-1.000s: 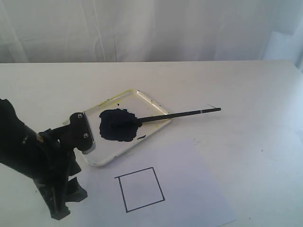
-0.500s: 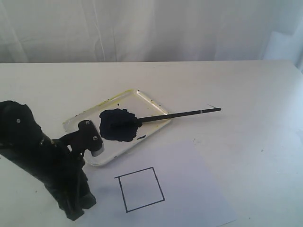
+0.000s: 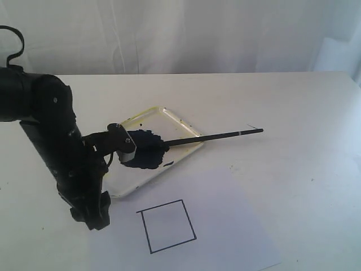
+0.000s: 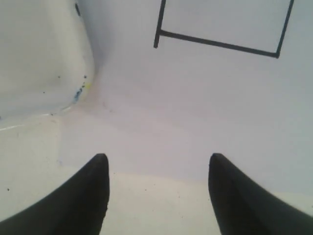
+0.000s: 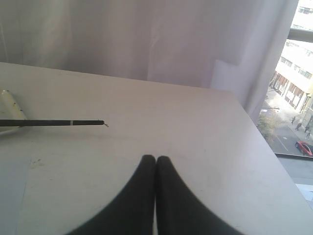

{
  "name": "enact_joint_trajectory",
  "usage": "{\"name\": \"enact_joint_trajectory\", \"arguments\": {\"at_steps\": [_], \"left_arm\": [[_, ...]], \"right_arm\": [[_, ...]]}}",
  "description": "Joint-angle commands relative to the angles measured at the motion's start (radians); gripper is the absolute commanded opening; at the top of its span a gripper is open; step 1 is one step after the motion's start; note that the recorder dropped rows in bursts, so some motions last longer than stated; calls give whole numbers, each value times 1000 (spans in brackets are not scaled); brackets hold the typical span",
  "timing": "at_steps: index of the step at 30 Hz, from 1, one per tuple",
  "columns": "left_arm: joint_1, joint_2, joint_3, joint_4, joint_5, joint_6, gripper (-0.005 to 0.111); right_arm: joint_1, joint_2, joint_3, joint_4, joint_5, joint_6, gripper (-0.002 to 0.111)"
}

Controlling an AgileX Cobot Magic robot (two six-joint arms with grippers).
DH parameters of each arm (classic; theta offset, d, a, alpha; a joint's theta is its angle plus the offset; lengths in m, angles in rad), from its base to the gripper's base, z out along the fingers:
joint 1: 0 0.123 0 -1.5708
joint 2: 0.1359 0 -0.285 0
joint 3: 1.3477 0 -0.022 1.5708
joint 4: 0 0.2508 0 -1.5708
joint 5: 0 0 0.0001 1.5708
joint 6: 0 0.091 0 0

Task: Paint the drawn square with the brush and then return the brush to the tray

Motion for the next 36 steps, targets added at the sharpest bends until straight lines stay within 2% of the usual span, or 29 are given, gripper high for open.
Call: {"name": "enact_joint_trajectory", "arguments": {"at_steps": [1,19,27,36], "left_arm": [[-4,72,-34,3,57,-20,62],[-6,104,-14,60,-40,-7,62],[-70,108,-14,73,-53,-7,62],[-73,110,-14,159,-43,-76,62]], "right_arm": [[-5,-5,3,0,-15,-6,0],[-5,-5,3,0,-15,-6,0],[-5,-5,3,0,-15,-6,0],[-5,-5,3,0,-15,-6,0]]}}
